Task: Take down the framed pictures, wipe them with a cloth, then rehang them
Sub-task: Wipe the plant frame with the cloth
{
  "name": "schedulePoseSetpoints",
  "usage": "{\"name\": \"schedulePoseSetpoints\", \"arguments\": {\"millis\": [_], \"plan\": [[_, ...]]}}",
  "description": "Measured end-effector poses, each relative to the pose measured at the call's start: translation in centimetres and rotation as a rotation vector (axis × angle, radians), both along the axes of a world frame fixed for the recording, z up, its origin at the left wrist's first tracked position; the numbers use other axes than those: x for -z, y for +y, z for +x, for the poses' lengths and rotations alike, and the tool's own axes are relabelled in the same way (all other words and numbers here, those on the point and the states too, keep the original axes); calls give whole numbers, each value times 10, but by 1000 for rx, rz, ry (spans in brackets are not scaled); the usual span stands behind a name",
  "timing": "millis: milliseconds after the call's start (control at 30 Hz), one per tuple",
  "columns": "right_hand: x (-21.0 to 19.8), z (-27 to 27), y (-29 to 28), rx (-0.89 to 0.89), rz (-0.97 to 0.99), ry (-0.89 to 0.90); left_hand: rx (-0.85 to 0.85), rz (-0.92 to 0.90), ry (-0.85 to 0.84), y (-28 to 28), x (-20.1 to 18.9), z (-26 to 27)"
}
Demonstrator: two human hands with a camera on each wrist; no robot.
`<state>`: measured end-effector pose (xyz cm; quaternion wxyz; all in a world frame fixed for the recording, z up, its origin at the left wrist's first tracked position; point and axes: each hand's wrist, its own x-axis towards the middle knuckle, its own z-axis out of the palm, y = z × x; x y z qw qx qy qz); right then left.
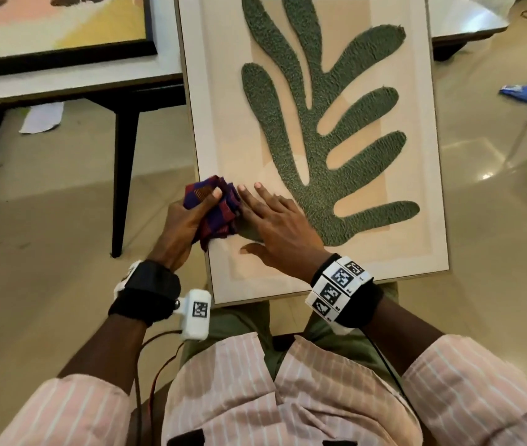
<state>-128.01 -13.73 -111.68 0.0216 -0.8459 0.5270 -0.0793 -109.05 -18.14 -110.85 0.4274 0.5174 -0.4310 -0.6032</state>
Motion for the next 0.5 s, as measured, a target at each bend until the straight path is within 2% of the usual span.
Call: {"name": "schedulePoseSetpoints", "arguments": {"millis": [100, 200, 367, 500], "plan": [[3, -2, 1, 6, -14, -42, 44, 61, -31, 13, 11, 5], [6, 0, 2, 8, -29, -40, 118, 52, -93, 1, -1, 8], [7, -1, -1, 21, -35, -21, 42, -34, 20, -36, -18, -3], [12, -1, 2, 27, -41, -69, 85, 36, -3, -18, -1, 0]]}}
